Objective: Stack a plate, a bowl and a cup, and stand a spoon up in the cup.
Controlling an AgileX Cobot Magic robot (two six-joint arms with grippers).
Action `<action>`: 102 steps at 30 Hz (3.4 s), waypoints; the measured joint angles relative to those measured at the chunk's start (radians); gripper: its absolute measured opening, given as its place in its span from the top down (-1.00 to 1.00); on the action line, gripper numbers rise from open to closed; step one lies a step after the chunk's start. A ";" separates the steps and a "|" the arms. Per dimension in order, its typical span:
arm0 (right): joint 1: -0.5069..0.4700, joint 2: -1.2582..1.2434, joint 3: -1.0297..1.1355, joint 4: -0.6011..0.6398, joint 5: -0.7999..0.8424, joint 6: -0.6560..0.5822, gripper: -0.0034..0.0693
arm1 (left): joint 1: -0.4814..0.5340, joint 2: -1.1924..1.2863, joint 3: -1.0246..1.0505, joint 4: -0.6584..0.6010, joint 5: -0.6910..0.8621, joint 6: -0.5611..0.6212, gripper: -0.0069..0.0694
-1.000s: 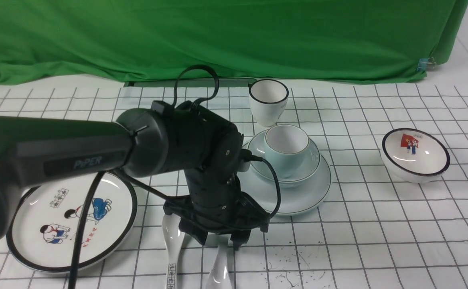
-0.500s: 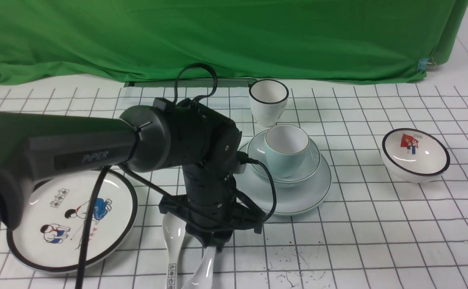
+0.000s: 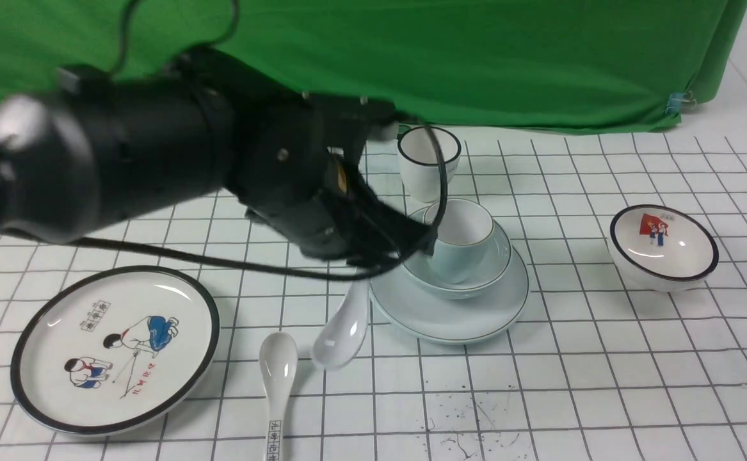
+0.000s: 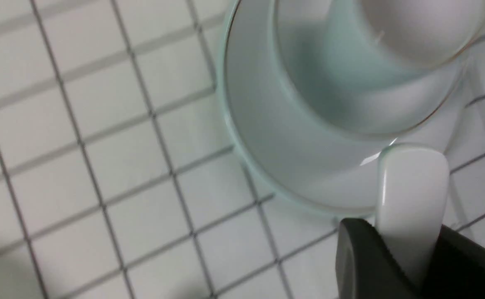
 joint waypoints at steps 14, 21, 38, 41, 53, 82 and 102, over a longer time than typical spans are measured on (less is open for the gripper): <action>0.000 -0.152 -0.019 -0.139 0.019 0.063 0.44 | -0.015 0.033 0.000 0.031 -0.619 0.049 0.60; 0.000 -0.198 -0.019 -0.154 0.018 0.080 0.44 | -0.015 0.167 0.000 0.111 -0.821 0.085 0.60; 0.000 -0.198 -0.019 -0.200 0.009 0.080 0.44 | 0.034 0.364 0.001 0.056 -1.006 0.145 0.60; 0.000 -0.198 -0.019 -0.204 0.008 0.080 0.43 | 0.034 0.376 0.001 0.056 -1.008 0.145 0.60; 0.000 -0.198 -0.019 -0.211 0.008 0.087 0.42 | 0.034 0.390 0.001 0.060 -0.945 0.145 0.15; 0.000 -0.119 0.003 -0.041 -0.260 0.131 0.87 | 0.034 -0.647 0.122 0.168 0.268 0.289 0.92; 0.000 -0.468 0.456 0.134 -0.981 0.005 0.87 | 0.034 -1.576 0.799 0.176 0.064 0.102 0.91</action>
